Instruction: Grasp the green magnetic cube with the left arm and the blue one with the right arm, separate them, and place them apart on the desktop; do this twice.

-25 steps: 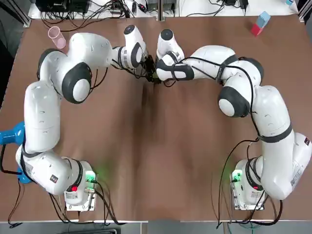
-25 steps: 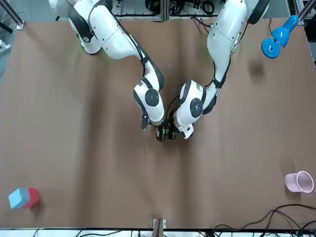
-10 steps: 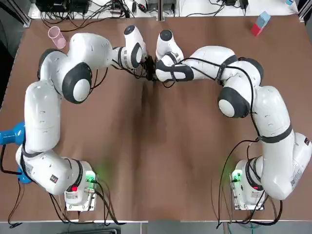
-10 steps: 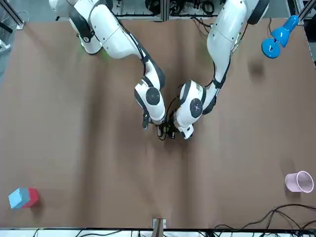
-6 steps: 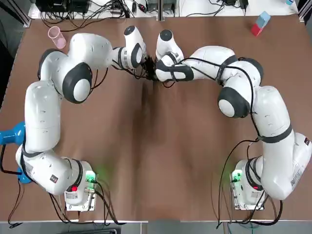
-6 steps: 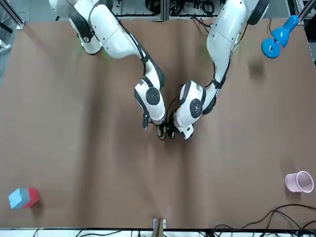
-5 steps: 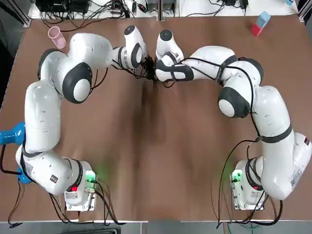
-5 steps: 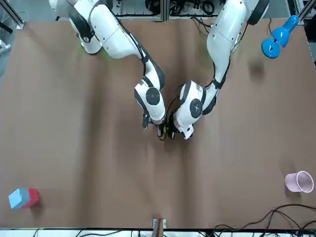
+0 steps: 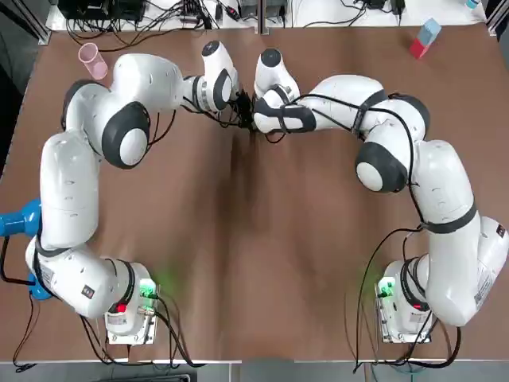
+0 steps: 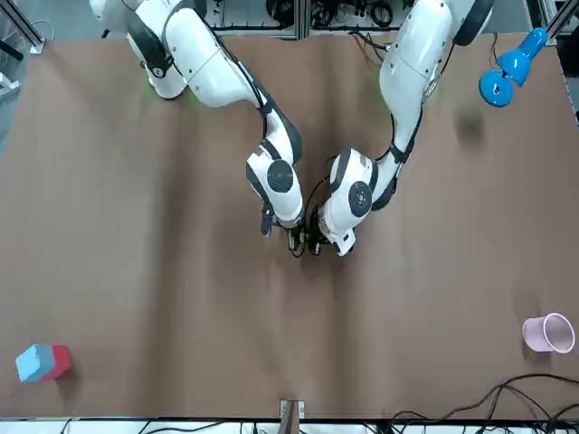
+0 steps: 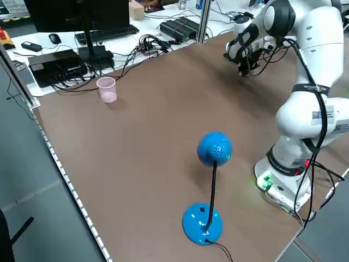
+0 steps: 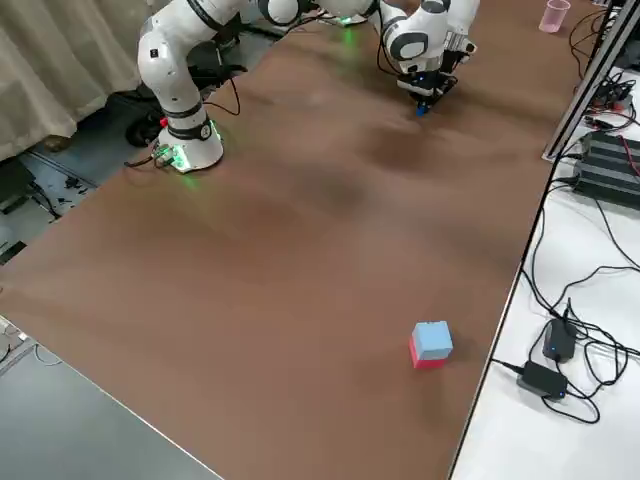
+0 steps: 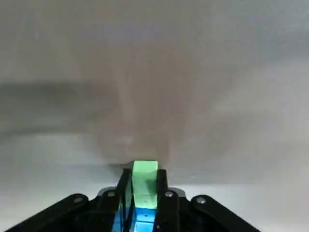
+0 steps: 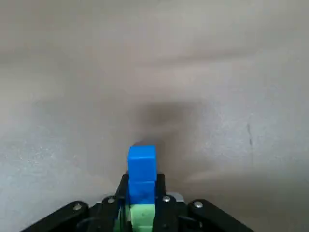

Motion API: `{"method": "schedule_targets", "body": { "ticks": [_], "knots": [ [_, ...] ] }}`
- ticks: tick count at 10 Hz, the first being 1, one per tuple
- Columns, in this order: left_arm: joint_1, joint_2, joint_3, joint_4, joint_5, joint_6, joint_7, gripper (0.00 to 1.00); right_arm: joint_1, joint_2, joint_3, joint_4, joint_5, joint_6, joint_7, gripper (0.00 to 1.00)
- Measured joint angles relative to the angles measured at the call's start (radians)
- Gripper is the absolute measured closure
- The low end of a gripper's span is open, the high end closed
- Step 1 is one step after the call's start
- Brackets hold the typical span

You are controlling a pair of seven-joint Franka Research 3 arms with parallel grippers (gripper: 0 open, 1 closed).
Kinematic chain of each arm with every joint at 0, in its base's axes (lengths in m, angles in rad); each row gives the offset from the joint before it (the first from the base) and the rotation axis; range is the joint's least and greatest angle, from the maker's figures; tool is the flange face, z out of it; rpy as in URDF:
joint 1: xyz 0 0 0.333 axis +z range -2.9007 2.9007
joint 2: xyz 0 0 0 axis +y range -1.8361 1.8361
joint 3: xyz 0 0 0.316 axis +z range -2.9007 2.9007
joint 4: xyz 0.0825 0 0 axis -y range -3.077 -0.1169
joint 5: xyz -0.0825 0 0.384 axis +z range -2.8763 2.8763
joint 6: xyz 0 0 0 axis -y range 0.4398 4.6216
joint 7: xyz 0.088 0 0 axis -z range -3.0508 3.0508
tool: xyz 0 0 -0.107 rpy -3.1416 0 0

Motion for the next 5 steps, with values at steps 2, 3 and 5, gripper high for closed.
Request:
{"method": "schedule_targets", "body": {
  "ticks": [2, 3, 5],
  "knots": [
    [0.000, 0.000, 0.000, 0.000, 0.000, 0.000, 0.000, 0.76, 0.000, 0.000, 0.000, 0.000, 0.000, 0.000, 0.000, 0.77],
    [0.000, 0.000, 0.000, 0.000, 0.000, 0.000, 0.000, 0.77, 0.000, 0.000, 0.000, 0.000, 0.000, 0.000, 0.000, 0.77],
    [0.001, 0.000, 0.000, 0.001, 0.000, 0.000, 0.000, 0.77, 0.000, 0.000, 0.000, 0.000, 0.000, 0.000, 0.000, 0.77]
  ]
}}
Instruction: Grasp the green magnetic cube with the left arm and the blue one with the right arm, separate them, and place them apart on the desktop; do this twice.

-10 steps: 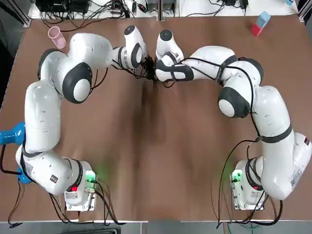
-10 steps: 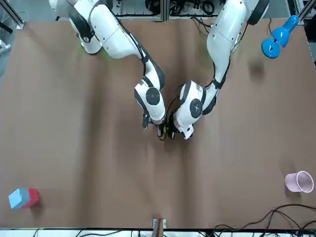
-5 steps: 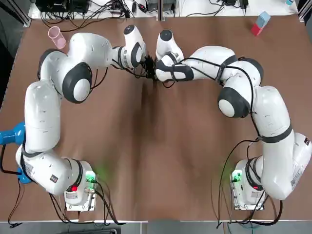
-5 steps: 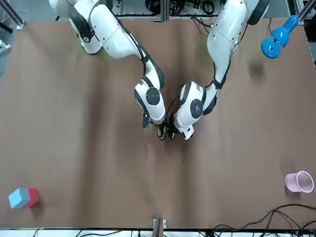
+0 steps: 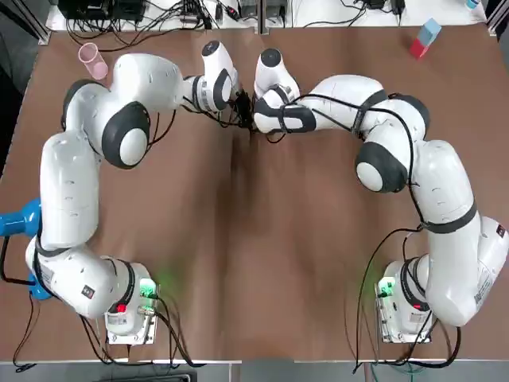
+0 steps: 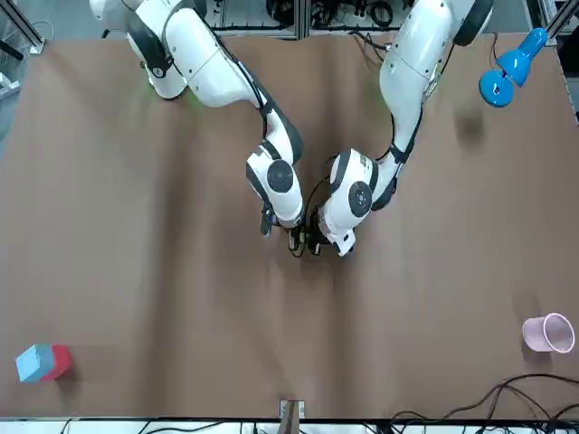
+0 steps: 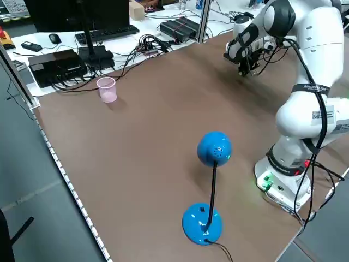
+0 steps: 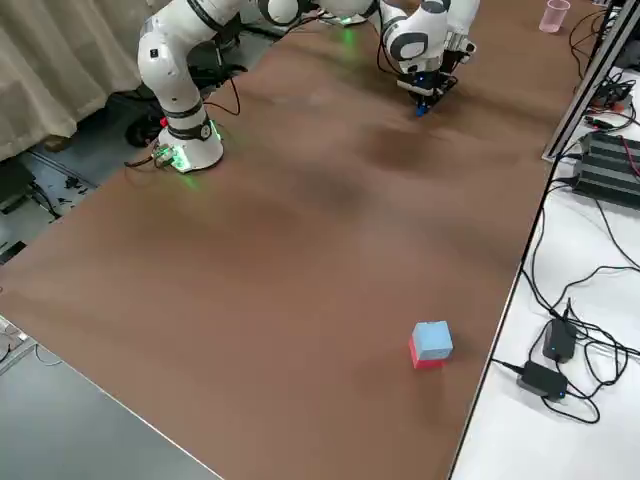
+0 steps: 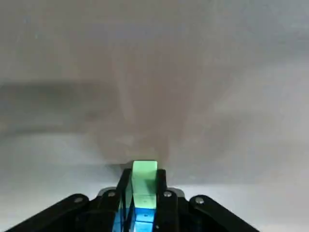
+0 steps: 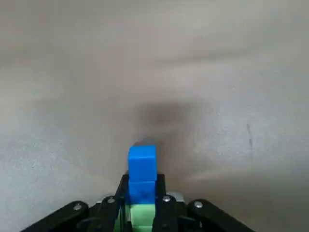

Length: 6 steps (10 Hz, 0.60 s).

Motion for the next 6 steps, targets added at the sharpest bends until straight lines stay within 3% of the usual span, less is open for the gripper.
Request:
{"method": "schedule_targets", "body": {
  "ticks": [6],
  "knots": [
    [0.042, -0.013, 0.011, 0.007, 0.007, -0.051, 0.027, 0.77, 0.000, 0.000, 0.000, 0.000, 0.000, 0.000, 0.000, 0.77]
  ]
}}
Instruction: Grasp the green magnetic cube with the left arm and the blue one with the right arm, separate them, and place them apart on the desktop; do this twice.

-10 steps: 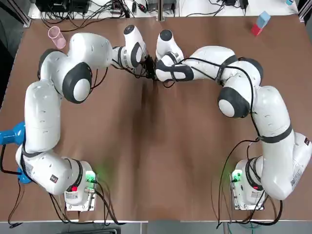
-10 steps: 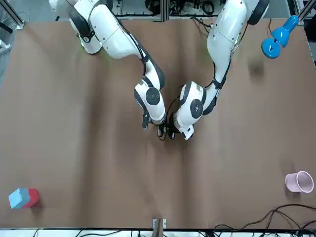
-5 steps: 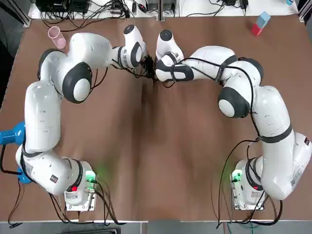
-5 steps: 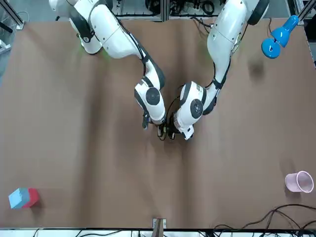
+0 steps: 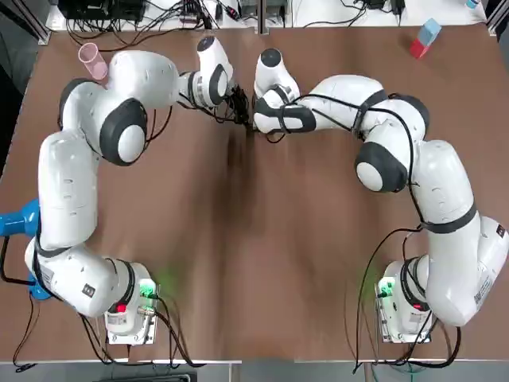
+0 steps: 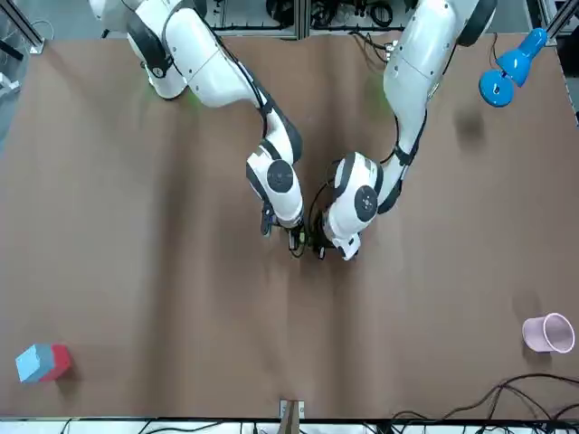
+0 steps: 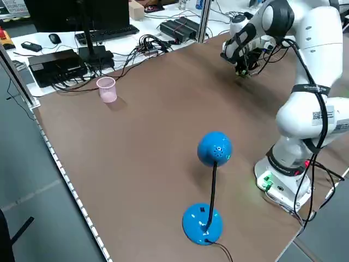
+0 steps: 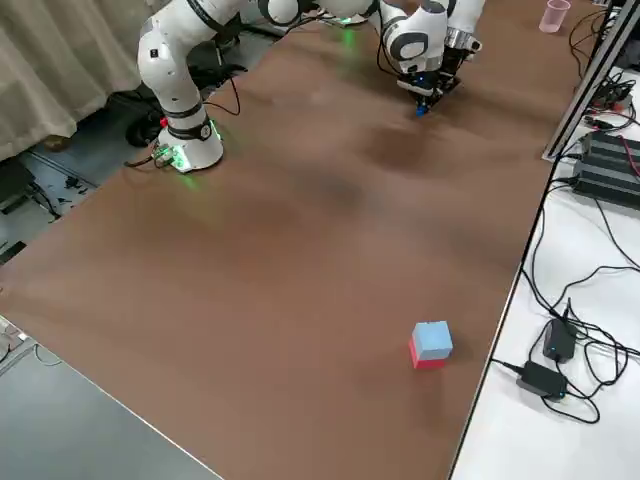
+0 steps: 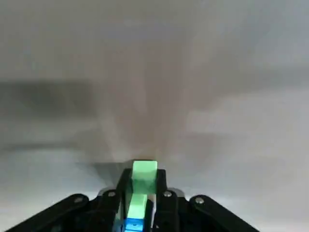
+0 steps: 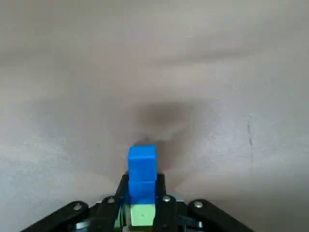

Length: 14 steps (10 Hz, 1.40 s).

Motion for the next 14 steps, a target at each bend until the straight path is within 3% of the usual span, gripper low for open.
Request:
{"method": "schedule_targets", "body": {
  "ticks": [5, 6, 8, 10, 13, 14],
  "knots": [
    [0.215, -0.076, 0.006, 0.036, 0.115, -0.059, 0.064, 0.77, 0.000, 0.000, 0.000, 0.000, 0.000, 0.000, 0.000, 0.75],
    [0.248, -0.075, 0.006, 0.069, 0.118, -0.061, 0.086, 0.77, 0.001, 0.000, 0.000, 0.000, 0.000, 0.001, 0.000, 0.64],
    [0.252, -0.033, 0.023, 0.155, 0.126, -0.047, 0.113, 0.77, 0.003, 0.000, 0.000, 0.000, 0.000, 0.001, 0.000, 0.32],
    [0.248, 0.045, 0.034, 0.205, 0.130, 0.069, 0.172, 0.77, 0.003, 0.000, -0.001, 0.001, 0.000, 0.003, 0.000, 0.06],
    [0.240, 0.120, 0.034, 0.228, 0.130, 0.165, 0.223, 0.76, 0.002, 0.000, -0.010, 0.002, 0.000, 0.003, 0.003, 0.08],
    [0.237, 0.120, 0.034, 0.236, 0.130, 0.165, 0.228, 0.63, 0.001, 0.000, -0.011, 0.002, 0.000, 0.003, 0.003, 0.09]
  ]
}}
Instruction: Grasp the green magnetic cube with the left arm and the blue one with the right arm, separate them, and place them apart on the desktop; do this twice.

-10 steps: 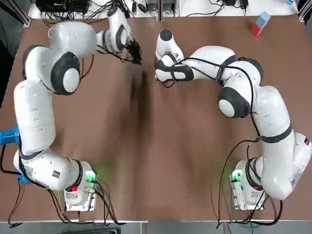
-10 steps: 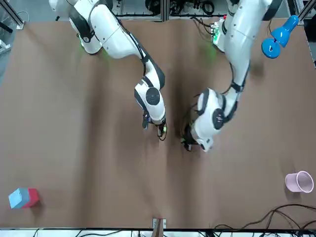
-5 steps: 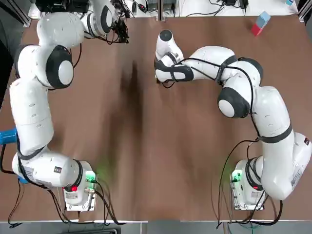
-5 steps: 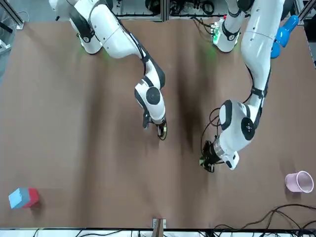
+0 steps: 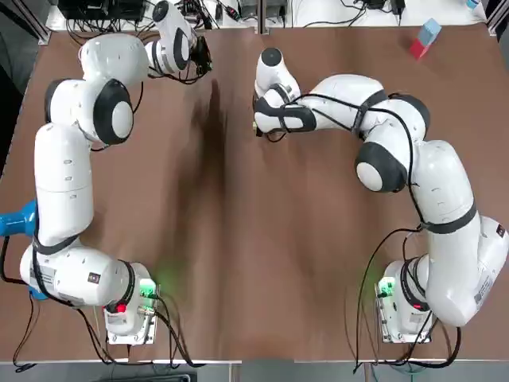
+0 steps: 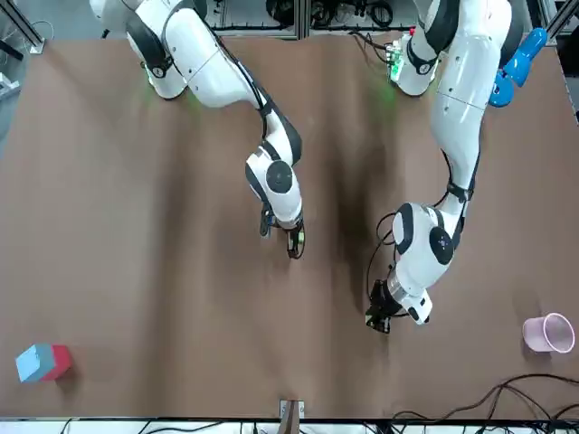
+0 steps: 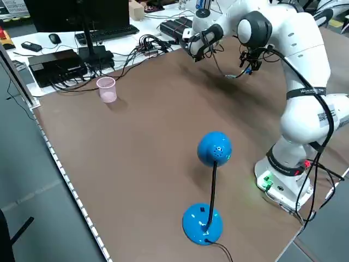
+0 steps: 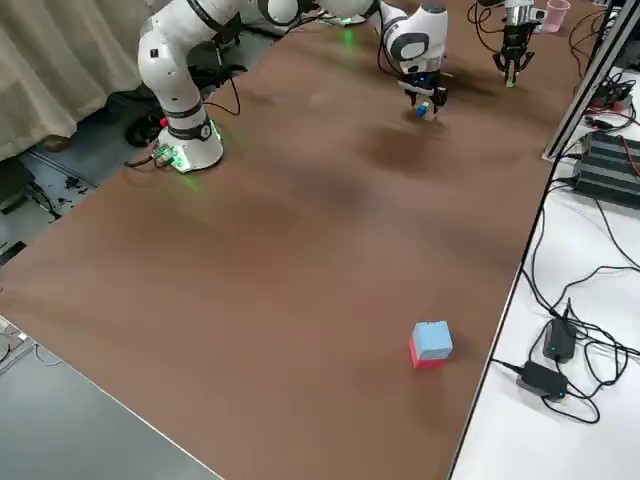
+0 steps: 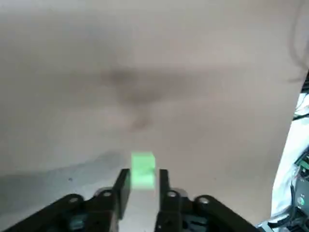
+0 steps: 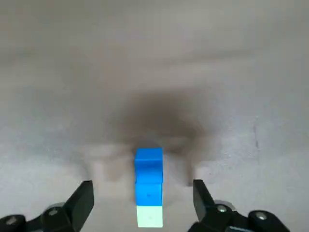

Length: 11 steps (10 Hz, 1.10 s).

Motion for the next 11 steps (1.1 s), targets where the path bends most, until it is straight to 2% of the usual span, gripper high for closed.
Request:
{"method": "schedule_targets", "body": {
  "ticks": [4, 5, 7, 9, 10, 11],
  "knots": [
    [-0.034, -0.024, -0.005, 0.023, 0.000, -0.030, 0.000, 0.04, -0.001, 0.000, -0.001, 0.000, 0.000, -0.016, 0.001, 0.14],
    [-0.049, -0.036, -0.007, 0.023, 0.000, -0.078, -0.020, 0.00, -0.001, -0.001, -0.001, 0.000, 0.000, -0.030, 0.001, 0.16],
    [-0.096, -0.048, -0.006, 0.021, 0.000, -0.175, -0.060, 0.00, -0.001, -0.004, -0.001, 0.001, 0.000, -0.051, 0.001, 0.17],
    [-0.134, -0.048, -0.007, 0.004, 0.000, -0.255, -0.103, 0.03, -0.001, -0.008, -0.002, 0.001, 0.000, -0.059, 0.001, 0.23],
    [-0.152, -0.050, -0.007, -0.006, 0.000, -0.291, -0.127, 0.06, -0.001, -0.009, -0.003, 0.001, 0.000, -0.061, 0.001, 0.30],
    [-0.171, -0.058, -0.008, -0.023, 0.000, -0.327, -0.139, 0.07, -0.001, -0.011, -0.003, 0.001, 0.000, -0.062, 0.001, 0.46]
  ]
}}
